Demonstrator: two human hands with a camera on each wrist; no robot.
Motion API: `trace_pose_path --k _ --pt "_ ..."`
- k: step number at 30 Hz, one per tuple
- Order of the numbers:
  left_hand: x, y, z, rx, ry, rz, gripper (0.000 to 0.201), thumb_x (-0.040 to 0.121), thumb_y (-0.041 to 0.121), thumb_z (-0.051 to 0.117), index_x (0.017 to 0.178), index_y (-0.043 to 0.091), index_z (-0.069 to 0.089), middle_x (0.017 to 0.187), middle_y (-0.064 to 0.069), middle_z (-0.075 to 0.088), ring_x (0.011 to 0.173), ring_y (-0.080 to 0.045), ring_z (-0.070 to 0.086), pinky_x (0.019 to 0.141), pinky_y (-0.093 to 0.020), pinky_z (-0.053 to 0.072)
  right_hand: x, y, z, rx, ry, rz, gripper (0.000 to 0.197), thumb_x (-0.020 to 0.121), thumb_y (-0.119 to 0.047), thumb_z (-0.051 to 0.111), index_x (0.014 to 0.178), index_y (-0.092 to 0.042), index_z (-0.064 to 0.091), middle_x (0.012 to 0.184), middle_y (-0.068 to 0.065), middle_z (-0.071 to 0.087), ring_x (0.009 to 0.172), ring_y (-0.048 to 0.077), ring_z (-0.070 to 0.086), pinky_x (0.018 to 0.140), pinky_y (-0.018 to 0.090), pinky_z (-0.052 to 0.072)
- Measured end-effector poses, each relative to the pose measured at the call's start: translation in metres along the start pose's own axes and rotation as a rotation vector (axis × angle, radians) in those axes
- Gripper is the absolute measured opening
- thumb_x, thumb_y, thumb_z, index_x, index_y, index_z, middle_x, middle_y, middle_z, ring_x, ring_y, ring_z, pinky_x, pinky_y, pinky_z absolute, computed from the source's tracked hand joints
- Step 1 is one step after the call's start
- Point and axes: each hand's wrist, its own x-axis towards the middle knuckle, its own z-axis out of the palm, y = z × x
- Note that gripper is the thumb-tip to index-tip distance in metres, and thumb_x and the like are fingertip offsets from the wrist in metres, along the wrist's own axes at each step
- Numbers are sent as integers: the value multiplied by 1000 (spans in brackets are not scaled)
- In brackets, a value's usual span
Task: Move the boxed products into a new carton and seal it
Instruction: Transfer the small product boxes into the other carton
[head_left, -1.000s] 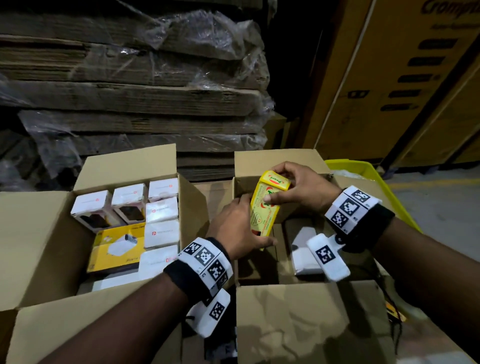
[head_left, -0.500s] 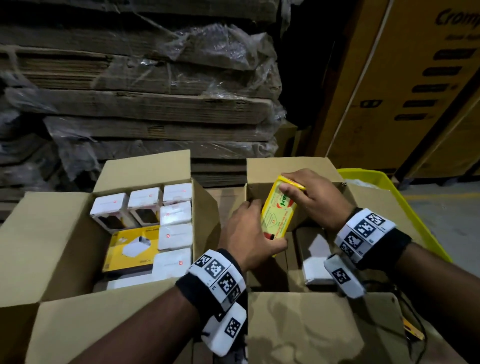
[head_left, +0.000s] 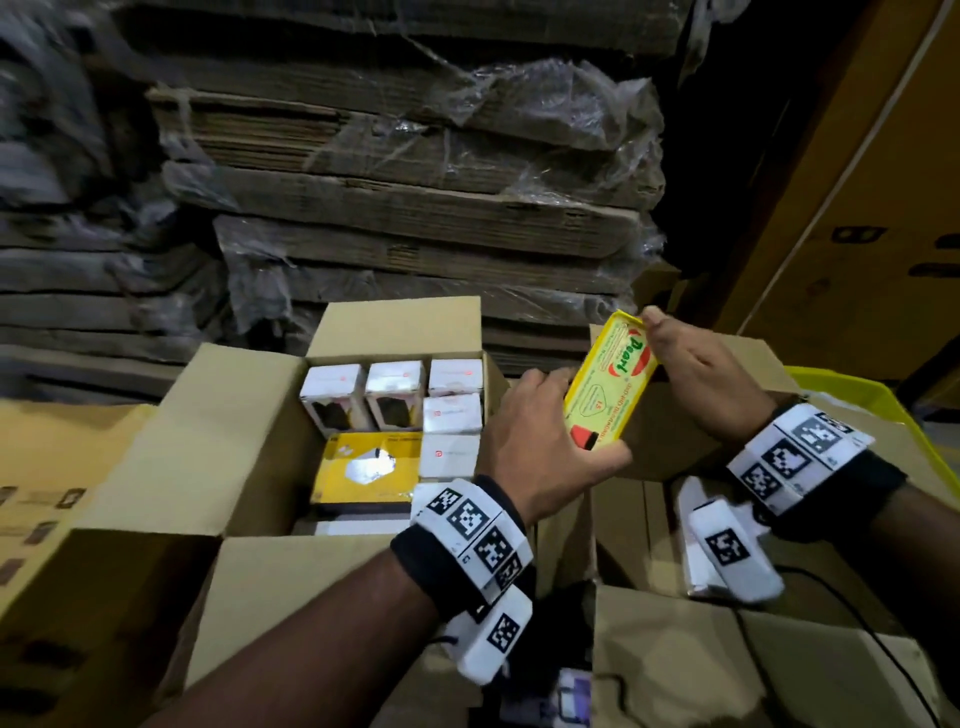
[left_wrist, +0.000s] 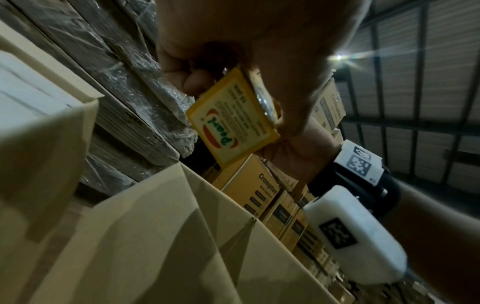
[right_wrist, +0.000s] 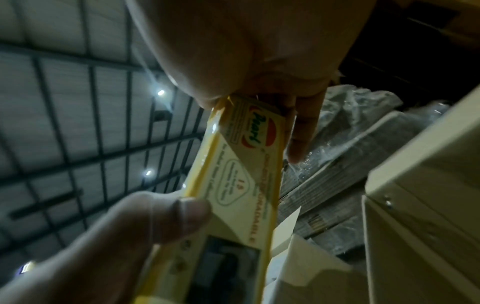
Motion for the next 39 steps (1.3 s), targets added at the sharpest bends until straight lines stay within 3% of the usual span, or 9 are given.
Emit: trace_pose_path --k 4,9,12,16,21,24,29,34,39 --pt "-1 -18 -36 -17 38 34 67 67 56 72 127 32 55 102 10 55 95 -9 41 78 -28 43 19 -19 6 51 -85 -32 46 95 -40 35 103 -5 63 91 5 65 88 20 65 73 29 54" --pt "-5 -69 -90 -87 74 -50 61 57 48 71 114 34 58 90 11 60 101 -12 49 81 -34 55 41 -47 29 -40 -227 -70 42 101 -32 38 142 -26 43 126 -8 55 104 1 58 80 13 49" --pt "-7 -108 -119 -115 63 -62 58 56 47 71 112 32 62 89 9 65 94 -18 61 74 -37 58 50 -69 63 -42 -313 -94 39 102 -30 35 135 -18 51 129 -5 55 114 9 55 84 10 45" --pt "-20 -154 -148 -113 48 -92 63 55 49 68 115 28 66 96 8 69 88 -12 64 77 -30 56 55 -85 120 -169 -500 -114 47 93 -54 30 120 -21 49 118 -1 58 107 13 56 96 31 42" --pt "-37 -195 -160 -149 -43 -157 60 60 35 72 116 17 63 102 3 69 81 -3 64 69 -16 51 59 -94 169 -229 -664 -101 72 86 -38 68 142 -20 26 126 -5 54 110 8 55 94 20 44" --pt "-37 -214 -159 -95 -55 -184 64 60 37 71 120 18 60 107 1 61 89 -9 61 72 -12 46 67 -92 184 -294 -606 -88 88 81 -27 75 148 -18 18 120 0 58 98 14 59 80 21 45" --pt "-27 -236 -148 94 -126 -172 69 64 23 82 129 17 59 113 -2 53 98 -17 54 82 -25 46 75 -75 210 -644 -538 -179 56 75 -33 74 119 -13 47 112 10 58 103 27 54 81 35 44" --pt "-4 -242 -143 311 -250 -211 65 73 31 79 133 21 56 121 -6 61 114 -29 50 92 -37 46 86 -57 234 -848 -557 -52 64 70 -49 73 121 -17 52 120 8 44 116 26 38 93 40 41" --pt "15 -236 -142 452 -338 -235 71 76 32 78 139 23 48 134 -8 49 125 -30 41 101 -39 42 95 -52 246 -838 -580 44 59 72 -38 78 118 -12 52 120 12 45 108 29 52 87 36 48"
